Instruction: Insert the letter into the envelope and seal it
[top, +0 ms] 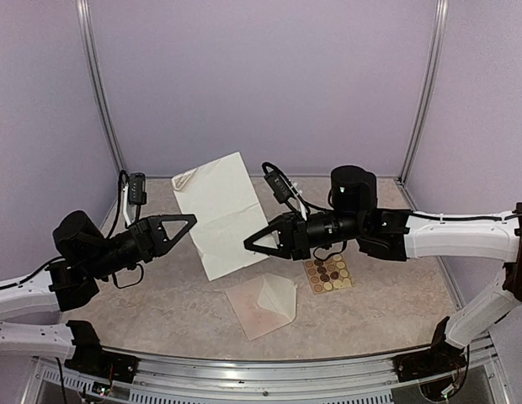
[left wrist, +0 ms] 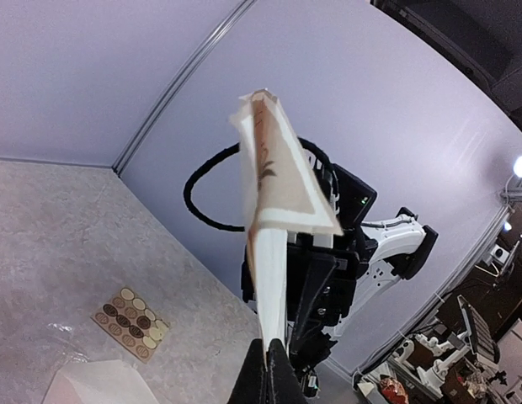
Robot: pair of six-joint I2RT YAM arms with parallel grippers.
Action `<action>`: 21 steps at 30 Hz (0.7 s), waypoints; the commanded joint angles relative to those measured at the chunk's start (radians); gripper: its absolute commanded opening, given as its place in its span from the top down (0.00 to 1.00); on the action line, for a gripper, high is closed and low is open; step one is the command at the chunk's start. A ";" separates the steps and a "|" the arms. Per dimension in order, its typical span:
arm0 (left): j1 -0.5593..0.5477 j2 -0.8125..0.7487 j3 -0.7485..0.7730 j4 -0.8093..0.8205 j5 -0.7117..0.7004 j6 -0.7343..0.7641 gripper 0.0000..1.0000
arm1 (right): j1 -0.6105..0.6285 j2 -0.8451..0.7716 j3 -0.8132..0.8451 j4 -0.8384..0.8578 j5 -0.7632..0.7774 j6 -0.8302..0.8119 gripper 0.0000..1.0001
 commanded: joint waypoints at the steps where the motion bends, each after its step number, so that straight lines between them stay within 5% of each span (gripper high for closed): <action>1: 0.006 -0.032 -0.005 -0.011 -0.041 -0.002 0.95 | 0.001 -0.034 -0.022 0.060 0.032 0.030 1.00; 4: 0.012 -0.052 0.066 -0.225 -0.123 0.059 0.55 | -0.002 -0.047 -0.009 -0.004 0.078 0.007 1.00; 7: 0.012 -0.092 0.134 -0.412 -0.242 0.136 0.33 | -0.012 -0.059 0.012 -0.107 0.128 -0.021 1.00; 12: 0.011 -0.132 0.203 -0.547 -0.314 0.223 0.23 | -0.025 -0.058 0.041 -0.239 0.176 -0.050 1.00; 21: -0.025 0.068 0.317 -0.582 -0.001 0.351 0.22 | 0.009 0.003 0.186 -0.480 0.062 -0.229 1.00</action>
